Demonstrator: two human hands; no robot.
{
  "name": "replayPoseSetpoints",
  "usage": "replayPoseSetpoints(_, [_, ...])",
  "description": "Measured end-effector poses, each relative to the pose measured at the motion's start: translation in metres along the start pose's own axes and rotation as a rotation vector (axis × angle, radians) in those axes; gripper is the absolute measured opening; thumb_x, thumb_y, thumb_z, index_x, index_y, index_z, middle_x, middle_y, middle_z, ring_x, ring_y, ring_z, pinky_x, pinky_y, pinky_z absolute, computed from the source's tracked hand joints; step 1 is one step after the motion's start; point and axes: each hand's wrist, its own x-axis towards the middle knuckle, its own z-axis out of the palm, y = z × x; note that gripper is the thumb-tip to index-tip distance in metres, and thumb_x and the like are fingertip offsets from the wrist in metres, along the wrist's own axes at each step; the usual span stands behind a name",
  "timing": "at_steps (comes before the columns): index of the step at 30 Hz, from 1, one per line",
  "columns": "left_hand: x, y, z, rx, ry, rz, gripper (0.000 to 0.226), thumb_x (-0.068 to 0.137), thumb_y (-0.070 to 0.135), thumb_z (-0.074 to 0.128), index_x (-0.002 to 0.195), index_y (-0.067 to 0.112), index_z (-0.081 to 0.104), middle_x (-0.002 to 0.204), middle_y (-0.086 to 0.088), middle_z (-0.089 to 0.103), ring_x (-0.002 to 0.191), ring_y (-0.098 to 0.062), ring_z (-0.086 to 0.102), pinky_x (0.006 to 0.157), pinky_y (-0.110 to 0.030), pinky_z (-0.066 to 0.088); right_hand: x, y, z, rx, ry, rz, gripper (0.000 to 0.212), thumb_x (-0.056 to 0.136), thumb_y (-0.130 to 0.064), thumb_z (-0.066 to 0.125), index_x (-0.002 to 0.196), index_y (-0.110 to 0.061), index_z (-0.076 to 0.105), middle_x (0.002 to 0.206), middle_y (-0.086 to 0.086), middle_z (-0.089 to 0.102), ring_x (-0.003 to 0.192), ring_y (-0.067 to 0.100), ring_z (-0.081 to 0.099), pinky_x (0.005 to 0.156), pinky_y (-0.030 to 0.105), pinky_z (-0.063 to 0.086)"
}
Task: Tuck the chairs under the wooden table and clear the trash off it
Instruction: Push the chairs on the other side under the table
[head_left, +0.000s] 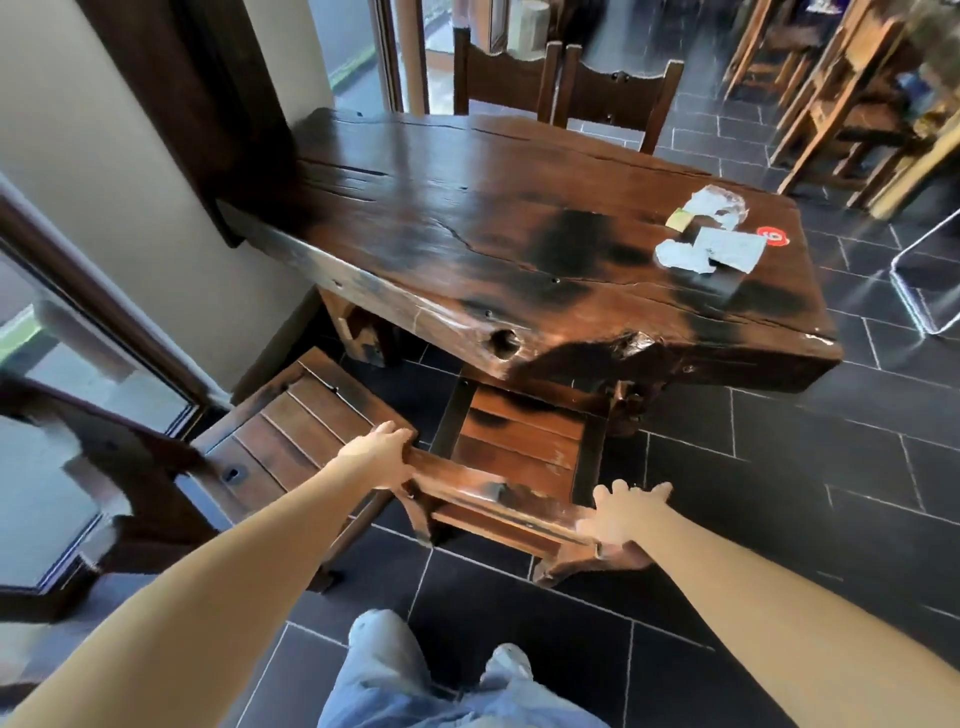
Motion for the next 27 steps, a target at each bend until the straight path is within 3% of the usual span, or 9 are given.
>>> replayPoseSetpoints(2, [0.002,-0.011,-0.009,-0.064,-0.020,0.068,0.051,0.088,0.029,0.050,0.138,0.023,0.040,0.144,0.002,0.040,0.129,-0.021,0.044,0.105,-0.040,0.040,0.005,-0.016,-0.013,-0.041,0.017,-0.022,0.070,0.094,-0.063,0.022,0.146,-0.018,0.031,0.152,0.011,0.033,0.140,0.033,0.030,0.110,0.066,0.005])
replayPoseSetpoints(4, [-0.003,-0.031,-0.014,-0.055,0.043,0.097,0.050,0.091,0.032,0.047,0.139,0.026,0.037,0.147,0.008,0.039,0.137,-0.014,0.033,0.114,-0.047,0.027,0.011,-0.041,-0.027,-0.005,0.148,-0.112,0.063,0.096,-0.058,0.021,0.145,-0.020,0.033,0.152,0.009,0.035,0.141,0.031,0.029,0.111,0.065,0.006])
replayPoseSetpoints(6, [-0.011,-0.064,-0.013,-0.037,0.114,0.058,0.060,0.093,0.041,0.043,0.148,0.031,0.021,0.156,0.009,0.024,0.146,-0.014,0.017,0.118,-0.052,0.012,0.015,-0.077,-0.044,0.055,0.293,-0.251,0.057,0.098,-0.054,0.024,0.145,-0.023,0.032,0.153,0.005,0.033,0.142,0.027,0.026,0.113,0.062,0.009])
replayPoseSetpoints(9, [-0.020,-0.126,-0.010,0.000,0.016,-0.026,0.071,0.093,0.044,0.042,0.151,0.035,0.001,0.161,0.009,-0.001,0.149,-0.018,-0.001,0.118,-0.053,0.000,0.015,-0.147,-0.067,0.114,0.368,-0.391,0.054,0.099,-0.050,0.029,0.147,-0.025,0.027,0.158,0.004,0.020,0.146,0.025,0.012,0.115,0.058,0.010])
replayPoseSetpoints(11, [-0.023,-0.168,-0.014,-0.013,0.028,-0.056,0.074,0.092,0.042,0.044,0.150,0.036,-0.002,0.161,0.009,-0.005,0.149,-0.018,-0.004,0.119,-0.053,-0.001,0.016,-0.195,-0.083,0.159,0.403,-0.420,0.056,0.099,-0.048,0.031,0.149,-0.026,0.022,0.161,0.003,0.011,0.148,0.024,0.003,0.116,0.057,0.009])
replayPoseSetpoints(14, [-0.019,-0.227,-0.039,0.000,0.172,-0.030,0.077,0.093,0.045,0.047,0.151,0.032,-0.002,0.160,0.009,-0.006,0.148,-0.017,-0.007,0.118,-0.050,-0.003,0.017,-0.259,-0.109,0.212,0.473,-0.445,0.057,0.099,-0.046,0.031,0.150,-0.027,0.017,0.162,0.002,0.005,0.148,0.023,-0.002,0.116,0.057,0.007])
replayPoseSetpoints(20, [0.013,-0.321,-0.071,0.045,0.240,0.047,0.079,0.094,0.042,0.048,0.151,0.029,-0.005,0.161,0.006,-0.006,0.149,-0.017,-0.006,0.119,-0.049,0.000,0.022,-0.360,-0.128,0.243,0.515,-0.314,0.059,0.099,-0.048,0.030,0.151,-0.029,0.012,0.162,0.001,0.001,0.148,0.022,-0.001,0.116,0.055,0.009])
replayPoseSetpoints(27, [0.026,-0.336,-0.060,0.136,0.188,0.271,0.073,0.096,0.042,0.045,0.151,0.031,-0.002,0.161,0.006,-0.006,0.149,-0.018,-0.005,0.119,-0.048,-0.003,-0.019,-0.421,-0.112,0.315,0.403,-0.260,0.061,0.098,-0.052,0.023,0.152,-0.029,0.004,0.162,-0.002,-0.006,0.148,0.019,-0.005,0.117,0.053,0.004])
